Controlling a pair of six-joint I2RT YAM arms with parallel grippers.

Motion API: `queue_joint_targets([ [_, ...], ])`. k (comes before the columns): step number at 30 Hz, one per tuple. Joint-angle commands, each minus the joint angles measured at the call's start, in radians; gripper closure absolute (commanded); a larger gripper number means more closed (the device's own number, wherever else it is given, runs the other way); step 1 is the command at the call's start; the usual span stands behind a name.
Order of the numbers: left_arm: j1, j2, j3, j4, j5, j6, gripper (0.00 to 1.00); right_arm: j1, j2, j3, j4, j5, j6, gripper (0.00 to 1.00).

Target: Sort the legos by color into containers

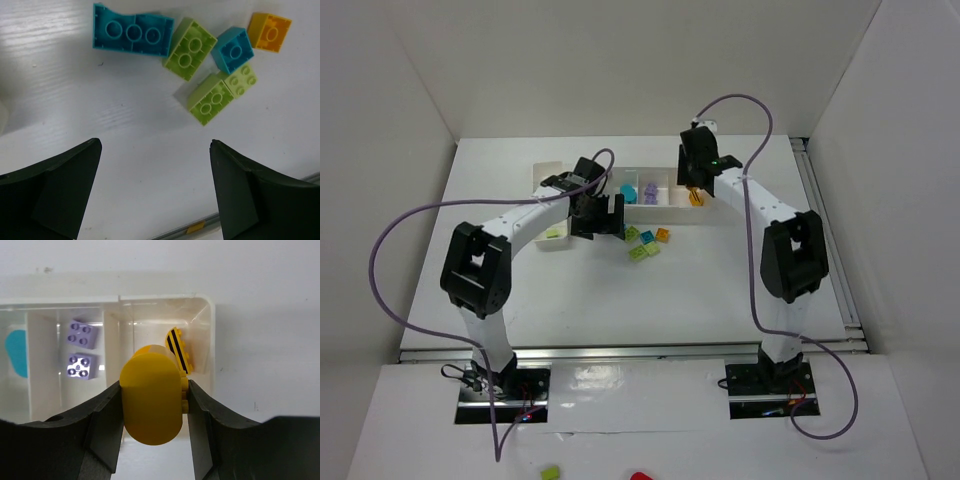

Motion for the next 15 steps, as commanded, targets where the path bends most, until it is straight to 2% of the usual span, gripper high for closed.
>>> queue_joint_targets([
  [1, -0.014, 0.063, 0.063, 0.03, -0.052, -0.01, 0.01, -0.016, 0.078, 0.099, -0.007, -0.01, 0.007, 0.57],
  [4, -0.023, 0.083, 0.083, 0.088, -0.093, 0.024, 0.01, -0.044, 0.121, 0.133, 0.004, -0.024, 0.007, 0.51],
  [5, -0.035, 0.109, 0.083, 0.102, -0.11, 0.033, 0.0, -0.056, 0.141, 0.133, 0.013, -0.024, 0.007, 0.41],
  [6, -0.035, 0.12, 0.092, 0.113, -0.121, 0.047, 0.0, -0.056, 0.141, 0.162, 0.004, -0.039, 0.007, 0.15],
  [7, -0.035, 0.129, 0.093, 0.135, -0.121, 0.084, 0.0, -0.056, 0.15, 0.173, 0.004, -0.039, 0.007, 0.08],
  [9, -0.045, 0.15, 0.102, 0.16, -0.133, 0.114, 0.0, -0.056, 0.126, 0.173, 0.004, -0.039, -0.005, 0.0],
  [15, -0.045, 0.131, 0.022, 0.336, -0.198, 0.219, 0.0, -0.056, -0.023, 0.07, 0.027, -0.03, -0.014, 0.0],
])
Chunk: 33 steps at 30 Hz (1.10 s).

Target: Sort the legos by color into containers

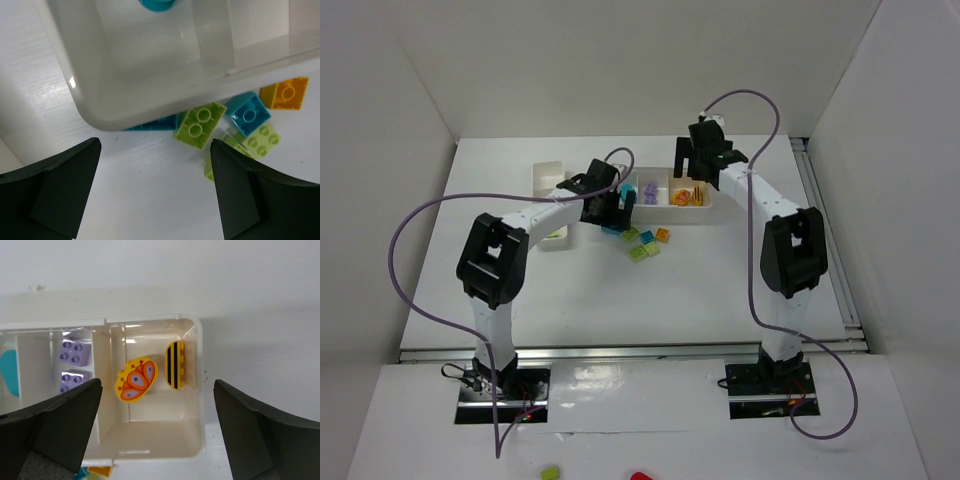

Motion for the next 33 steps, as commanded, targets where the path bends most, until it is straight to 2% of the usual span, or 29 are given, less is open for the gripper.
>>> queue_joint_targets([
  [1, -0.003, 0.005, -0.029, 0.144, -0.061, 0.085, 0.0, 0.001, -0.14, -0.029, 0.015, 0.01, -0.01, 0.0],
  [6, -0.003, 0.074, 0.002, 0.197, -0.043, 0.134, 0.0, 0.001, -0.245, -0.094, -0.007, 0.01, 0.0, 0.0],
  [9, -0.003, 0.096, 0.002, 0.242, 0.015, 0.144, 0.0, 0.001, -0.289, -0.121, -0.028, 0.01, 0.0, 0.0],
  [15, -0.003, 0.087, -0.072, 0.306, 0.133, 0.154, 0.03, -0.01, -0.317, -0.198, -0.04, 0.03, 0.009, 0.0],
  [24, -0.003, -0.072, -0.225, 0.251, 0.184, 0.076, 0.07, -0.01, -0.326, -0.207, -0.04, 0.021, 0.018, 0.0],
  [30, -0.003, -0.108, -0.244, 0.205, 0.238, 0.005, 0.1, -0.01, -0.317, -0.207, -0.04, 0.021, 0.018, 0.0],
  [33, -0.012, -0.139, -0.253, 0.205, 0.183, -0.009, 0.07, -0.001, -0.326, -0.216, -0.04, 0.021, 0.018, 0.0],
])
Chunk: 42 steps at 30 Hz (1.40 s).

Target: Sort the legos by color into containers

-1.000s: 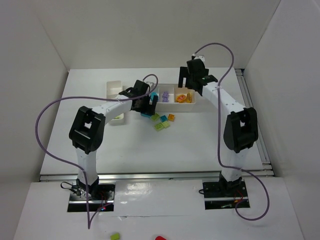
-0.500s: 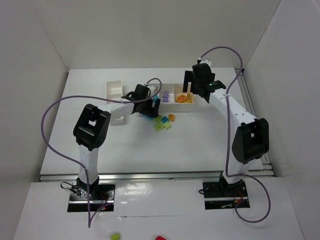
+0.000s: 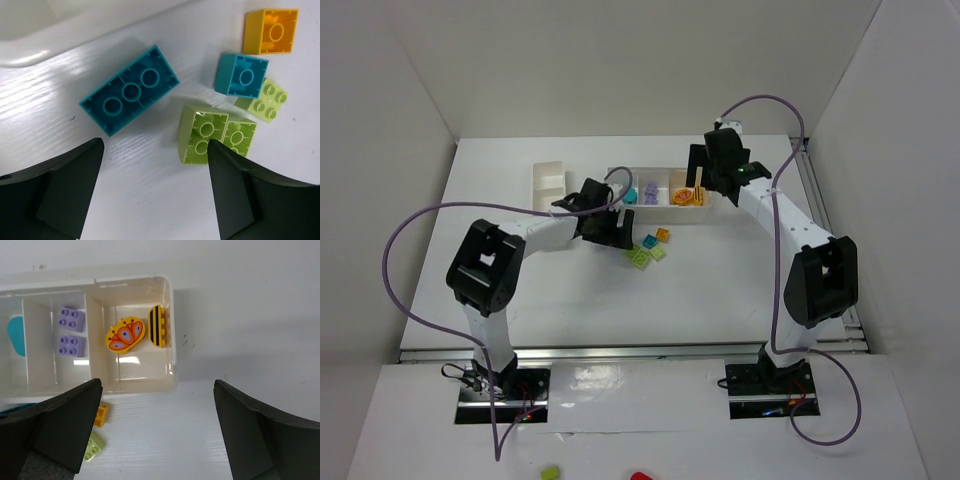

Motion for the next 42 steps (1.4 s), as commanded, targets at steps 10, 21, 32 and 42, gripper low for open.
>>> queue_joint_targets([
  [10, -0.009, 0.047, 0.123, -0.101, -0.307, 0.11, 0.04, 0.003, -0.047, -0.017, -0.014, 0.019, 0.01, 0.0],
  [21, 0.02, 0.081, 0.132, -0.092, -0.118, 0.217, 0.0, 0.013, -0.038, -0.007, -0.023, 0.019, 0.01, 0.0],
  [32, 0.03, 0.216, 0.277, -0.082, -0.109, 0.217, 0.05, 0.031, -0.038, 0.011, -0.032, 0.029, 0.01, 0.0],
  [42, 0.02, 0.118, 0.191, -0.116, -0.087, 0.153, 0.5, 0.031, -0.038, 0.002, -0.041, 0.038, 0.01, 0.0],
])
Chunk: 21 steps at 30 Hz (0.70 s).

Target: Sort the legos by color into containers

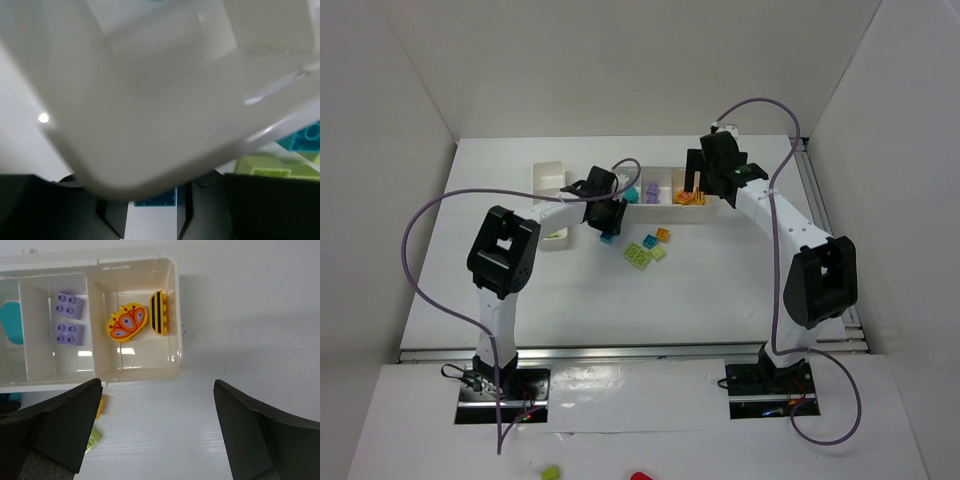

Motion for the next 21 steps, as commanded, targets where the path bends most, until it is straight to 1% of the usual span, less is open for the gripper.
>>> queue_joint_targets([
  [1, -0.007, -0.069, -0.045, -0.059, 0.035, -0.031, 0.61, 0.007, -0.037, 0.012, -0.011, 0.02, 0.01, 0.0],
  [2, -0.016, -0.08, -0.045, -0.098, 0.025, -0.041, 0.73, 0.007, -0.037, 0.012, -0.011, 0.02, 0.01, 0.0],
  [3, -0.016, -0.08, -0.023, -0.135, 0.025, -0.052, 0.92, 0.007, -0.037, 0.012, -0.011, 0.02, 0.01, 0.0],
  [4, -0.016, -0.106, -0.009, -0.174, 0.025, -0.052, 0.98, 0.016, -0.037, 0.012, -0.011, 0.02, 0.01, 0.0],
  [6, -0.016, -0.144, 0.001, -0.256, 0.025, -0.063, 1.0, 0.016, -0.037, 0.012, -0.011, 0.02, 0.019, 0.0],
  [8, -0.016, -0.222, 0.001, -0.269, 0.034, -0.072, 1.0, 0.016, -0.037, 0.012, -0.002, 0.02, 0.019, 0.0],
  [11, -0.016, -0.282, 0.001, -0.313, 0.034, -0.083, 1.0, 0.016, -0.037, 0.012, -0.002, 0.02, 0.019, 0.0],
  [13, -0.016, -0.307, 0.049, -0.355, 0.043, -0.083, 1.0, 0.025, -0.028, 0.012, -0.002, 0.02, 0.019, 0.0],
  [15, -0.016, -0.316, 0.085, -0.355, 0.043, -0.097, 1.0, 0.025, -0.028, 0.003, -0.002, 0.02, 0.019, 0.0],
  [17, -0.016, -0.303, 0.151, -0.355, 0.025, -0.12, 1.0, 0.034, -0.037, 0.003, -0.002, 0.02, 0.019, 0.0],
  [18, -0.016, -0.286, 0.177, -0.355, -0.007, -0.147, 1.0, 0.034, -0.037, -0.006, -0.002, 0.02, 0.019, 0.0],
  [19, -0.016, -0.236, 0.239, -0.355, -0.021, -0.158, 1.0, 0.034, -0.037, -0.006, -0.002, 0.01, 0.019, 0.0],
  [21, -0.007, -0.176, 0.306, -0.355, -0.067, -0.189, 1.0, 0.034, -0.048, -0.017, -0.002, 0.01, 0.028, 0.0],
])
